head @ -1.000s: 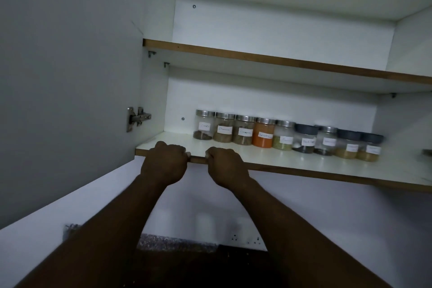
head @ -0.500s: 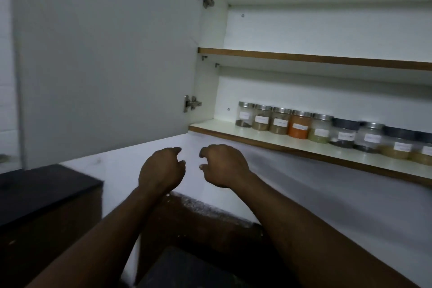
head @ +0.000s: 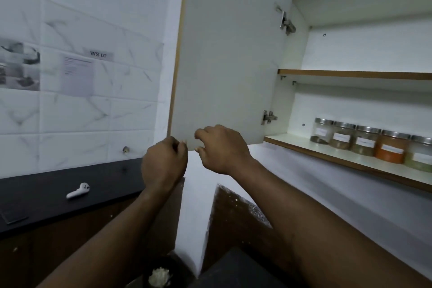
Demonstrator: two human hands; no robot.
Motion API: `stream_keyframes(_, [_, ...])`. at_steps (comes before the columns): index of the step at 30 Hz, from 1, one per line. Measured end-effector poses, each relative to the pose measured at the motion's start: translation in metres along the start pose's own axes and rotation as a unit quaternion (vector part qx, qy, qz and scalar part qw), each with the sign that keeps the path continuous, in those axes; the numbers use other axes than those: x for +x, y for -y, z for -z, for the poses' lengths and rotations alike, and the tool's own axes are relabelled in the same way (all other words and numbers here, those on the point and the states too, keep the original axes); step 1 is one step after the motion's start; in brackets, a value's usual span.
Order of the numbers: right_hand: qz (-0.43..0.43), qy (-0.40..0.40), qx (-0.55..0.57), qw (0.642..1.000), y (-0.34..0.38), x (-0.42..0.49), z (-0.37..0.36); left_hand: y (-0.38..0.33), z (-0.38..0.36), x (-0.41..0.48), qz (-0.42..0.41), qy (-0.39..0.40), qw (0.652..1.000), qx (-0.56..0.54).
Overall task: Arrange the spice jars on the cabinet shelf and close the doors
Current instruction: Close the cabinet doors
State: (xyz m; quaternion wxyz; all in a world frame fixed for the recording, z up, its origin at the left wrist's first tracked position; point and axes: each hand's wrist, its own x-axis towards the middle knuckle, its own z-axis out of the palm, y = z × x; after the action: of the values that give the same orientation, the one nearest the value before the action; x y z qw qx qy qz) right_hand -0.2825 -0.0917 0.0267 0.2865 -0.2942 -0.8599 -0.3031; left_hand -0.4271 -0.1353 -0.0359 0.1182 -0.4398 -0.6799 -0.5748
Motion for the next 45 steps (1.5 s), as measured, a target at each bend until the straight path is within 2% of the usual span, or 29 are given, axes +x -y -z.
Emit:
stream_keyframes(4, [0.025,-0.076,0.004,0.997,0.018,0.031,0.009,0.006,0.016,0.019,0.008,-0.038,0.997,-0.064])
stream_keyframes(9, [-0.004,-0.078,-0.009,0.997,0.022,0.058,0.010,0.007,0.013,0.049,-0.008,0.093,0.986,-0.136])
stream_keyframes(11, [-0.012,-0.067,-0.017,0.998,0.020,0.059,0.006,0.009,0.011,0.052,-0.006,0.117,0.976,-0.183])
stream_keyframes(17, [-0.023,-0.130,0.055,0.990,0.032,0.050,0.014,0.026,0.021,0.047,-0.023,0.051,0.971,-0.231])
stream_keyframes(19, [-0.064,-0.164,0.017,0.984,0.019,0.032,0.035,0.001,0.002,0.041,-0.072,0.117,0.945,-0.298])
stream_keyframes(23, [-0.060,-0.220,0.091,0.969,0.012,0.020,0.053,-0.011,0.004,0.022,-0.104,0.079,0.920,-0.369])
stream_keyframes(30, [-0.106,-0.256,0.047,0.960,-0.027,-0.041,0.087,-0.067,-0.035,-0.026,-0.182,0.132,0.850,-0.477])
stream_keyframes(33, [-0.152,-0.275,0.026,0.949,-0.042,-0.071,0.097,-0.092,-0.053,-0.047,-0.225,0.156,0.839,-0.469])
stream_keyframes(39, [-0.260,-0.300,-0.027,0.917,-0.072,-0.124,0.122,-0.154,-0.083,-0.088,-0.297,0.156,0.862,-0.379])
stream_keyframes(45, [-0.340,-0.264,-0.058,0.901,-0.116,-0.169,0.140,-0.211,-0.113,-0.118,-0.352,0.174,0.852,-0.346])
